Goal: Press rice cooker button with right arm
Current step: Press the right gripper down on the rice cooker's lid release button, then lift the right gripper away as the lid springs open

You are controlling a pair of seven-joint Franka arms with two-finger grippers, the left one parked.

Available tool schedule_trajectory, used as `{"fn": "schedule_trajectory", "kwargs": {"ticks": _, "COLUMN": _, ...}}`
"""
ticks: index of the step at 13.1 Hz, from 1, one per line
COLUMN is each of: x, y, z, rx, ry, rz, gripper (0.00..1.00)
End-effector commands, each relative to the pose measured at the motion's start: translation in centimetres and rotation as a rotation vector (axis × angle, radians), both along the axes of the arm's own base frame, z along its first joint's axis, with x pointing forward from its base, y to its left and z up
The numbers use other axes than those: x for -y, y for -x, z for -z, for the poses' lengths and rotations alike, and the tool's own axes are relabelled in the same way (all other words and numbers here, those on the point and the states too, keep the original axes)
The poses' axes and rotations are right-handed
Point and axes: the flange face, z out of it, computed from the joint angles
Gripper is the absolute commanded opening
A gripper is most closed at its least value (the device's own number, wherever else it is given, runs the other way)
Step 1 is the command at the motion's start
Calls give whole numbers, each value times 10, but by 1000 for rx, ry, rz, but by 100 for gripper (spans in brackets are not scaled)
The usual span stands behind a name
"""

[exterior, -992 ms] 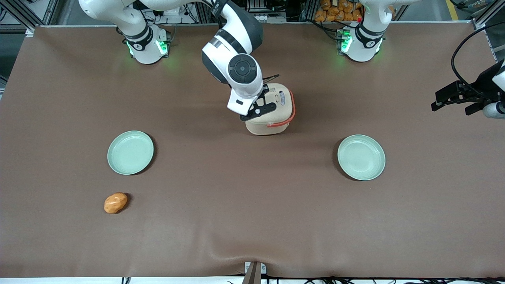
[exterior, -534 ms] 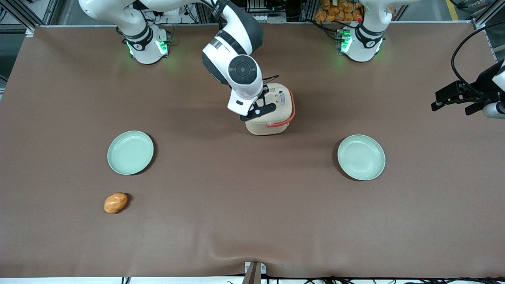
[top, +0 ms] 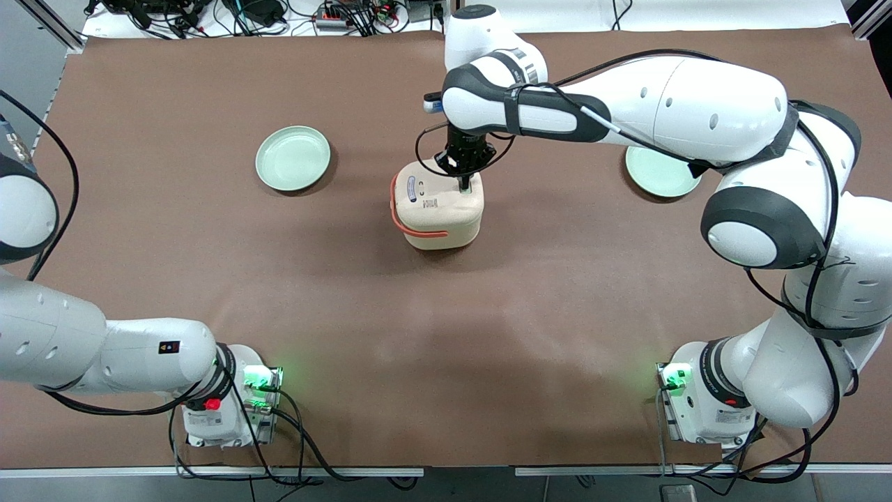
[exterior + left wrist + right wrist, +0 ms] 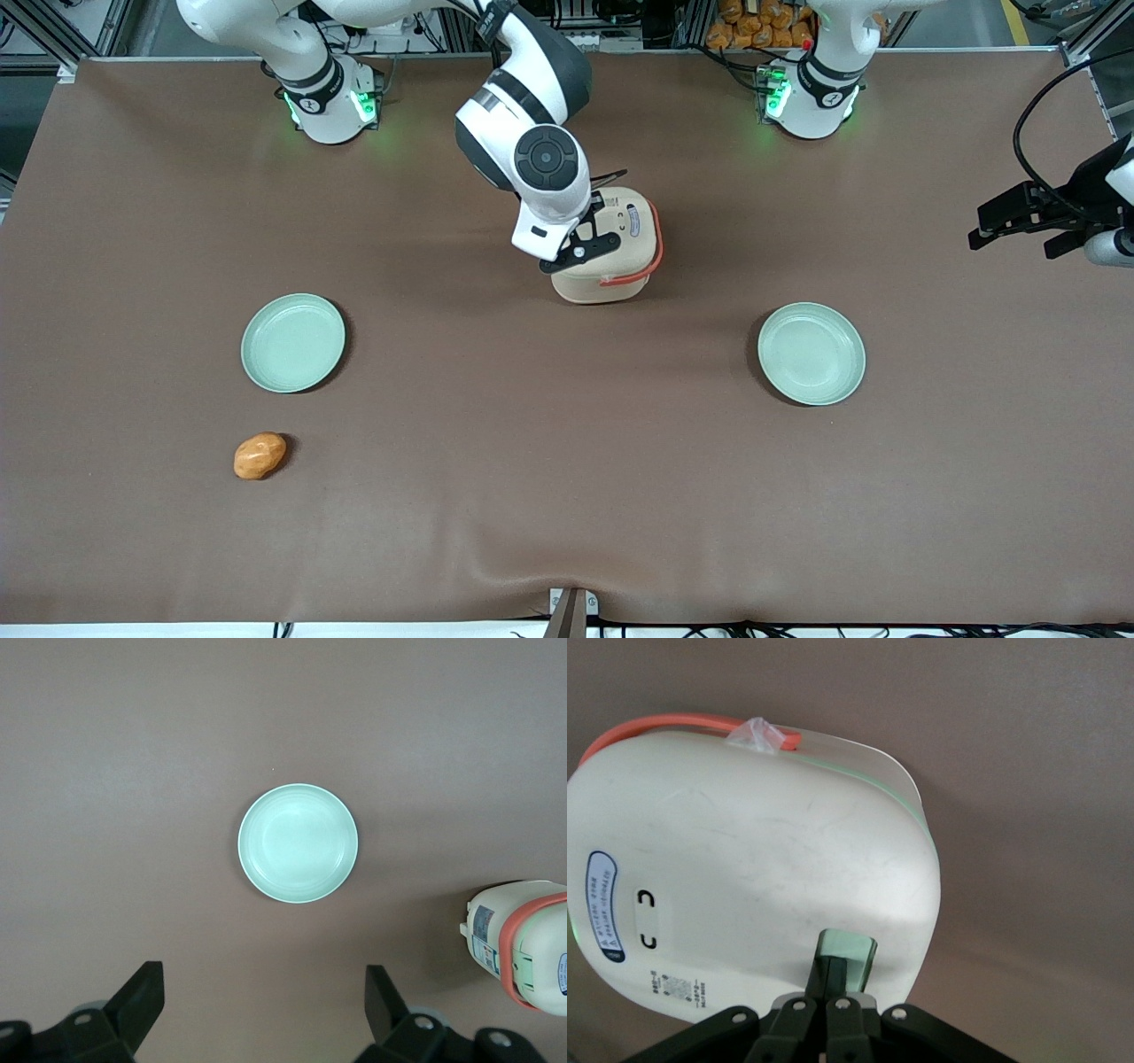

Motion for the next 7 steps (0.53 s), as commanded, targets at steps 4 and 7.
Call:
{"fn": "schedule_trajectory", "kwargs": {"ticks": 4, "x": 15, "y": -20, "z": -40, "rx": 54, "ry": -40, "rz": 40, "gripper": 0}}
{"fn": "schedule_trajectory", "kwargs": {"ticks": 7, "x": 17, "y": -22, "z": -62, "rx": 24, "ry": -79, "rz": 63, "gripper": 0}}
